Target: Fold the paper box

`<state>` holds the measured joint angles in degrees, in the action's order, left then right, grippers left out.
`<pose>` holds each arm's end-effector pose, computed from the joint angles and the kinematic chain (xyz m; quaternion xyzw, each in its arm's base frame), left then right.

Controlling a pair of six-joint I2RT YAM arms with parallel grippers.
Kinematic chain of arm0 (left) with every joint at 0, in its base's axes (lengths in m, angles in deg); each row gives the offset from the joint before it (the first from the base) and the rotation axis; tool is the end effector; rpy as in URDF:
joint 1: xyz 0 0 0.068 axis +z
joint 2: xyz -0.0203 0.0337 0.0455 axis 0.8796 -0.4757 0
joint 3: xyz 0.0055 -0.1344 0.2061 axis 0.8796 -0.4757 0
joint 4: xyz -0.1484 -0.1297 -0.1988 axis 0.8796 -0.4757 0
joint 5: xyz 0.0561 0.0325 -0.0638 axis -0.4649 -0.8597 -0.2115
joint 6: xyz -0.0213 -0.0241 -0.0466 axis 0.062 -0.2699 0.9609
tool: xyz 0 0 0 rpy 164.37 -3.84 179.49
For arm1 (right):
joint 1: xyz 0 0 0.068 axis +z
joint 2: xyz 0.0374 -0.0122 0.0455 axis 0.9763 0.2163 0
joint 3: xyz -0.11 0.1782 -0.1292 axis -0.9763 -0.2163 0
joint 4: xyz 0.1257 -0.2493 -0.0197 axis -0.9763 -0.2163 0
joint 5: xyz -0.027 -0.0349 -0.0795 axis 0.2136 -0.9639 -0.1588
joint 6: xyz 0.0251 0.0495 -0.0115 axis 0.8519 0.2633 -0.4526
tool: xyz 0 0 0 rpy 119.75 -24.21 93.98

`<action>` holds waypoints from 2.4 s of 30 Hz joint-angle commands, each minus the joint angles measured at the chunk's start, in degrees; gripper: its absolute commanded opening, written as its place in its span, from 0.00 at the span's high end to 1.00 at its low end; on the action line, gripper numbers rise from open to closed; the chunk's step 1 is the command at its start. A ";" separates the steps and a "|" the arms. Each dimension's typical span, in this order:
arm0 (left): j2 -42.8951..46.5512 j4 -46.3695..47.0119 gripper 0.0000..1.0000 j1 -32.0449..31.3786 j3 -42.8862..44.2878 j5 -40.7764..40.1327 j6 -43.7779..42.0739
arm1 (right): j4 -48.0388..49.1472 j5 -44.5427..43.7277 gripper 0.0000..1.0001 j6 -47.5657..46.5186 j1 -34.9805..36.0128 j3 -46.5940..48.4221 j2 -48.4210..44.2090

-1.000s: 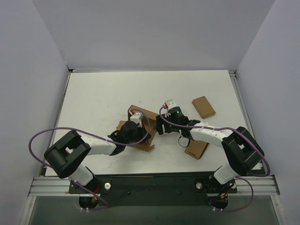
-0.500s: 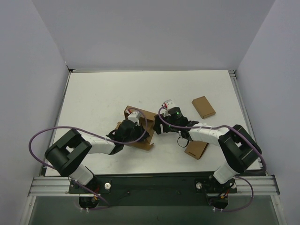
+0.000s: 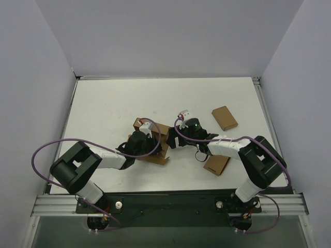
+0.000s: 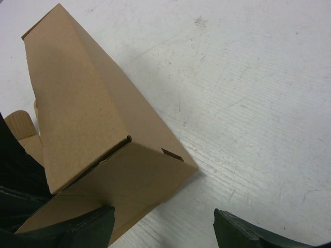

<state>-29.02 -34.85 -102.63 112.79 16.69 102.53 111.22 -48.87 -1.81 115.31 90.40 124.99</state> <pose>0.2204 -0.1973 0.0899 0.0443 0.8591 -0.3611 0.3599 0.2653 0.2177 0.1367 -0.2266 0.7965 0.3362 0.4485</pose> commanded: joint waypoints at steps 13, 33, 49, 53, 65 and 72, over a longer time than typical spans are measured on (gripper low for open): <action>-3.34 -9.57 0.99 1.75 0.46 5.89 -1.76 | 3.42 2.33 0.20 1.13 -0.98 -4.10 -4.03; -2.99 -9.40 0.99 2.19 0.82 8.61 -2.91 | 6.49 -4.25 0.20 -0.11 0.87 -2.87 -4.03; -3.17 -7.46 0.99 2.01 -0.32 9.84 -1.32 | 12.47 -20.87 0.24 2.97 5.35 -3.05 -3.68; -3.08 -7.20 0.99 2.01 -0.50 9.93 -1.06 | 12.91 -23.86 0.26 4.20 5.35 -3.22 -3.59; -3.17 -6.93 0.99 1.66 -0.06 9.93 -0.62 | 15.02 -23.78 0.27 6.48 5.79 -3.14 -1.75; -2.99 -6.93 0.99 1.57 -0.06 9.84 -0.62 | 10.19 -25.71 0.29 10.17 5.88 -1.56 -1.66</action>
<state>-30.48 -36.31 -99.88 114.17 23.30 102.18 120.75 -71.51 5.71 121.12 86.21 122.98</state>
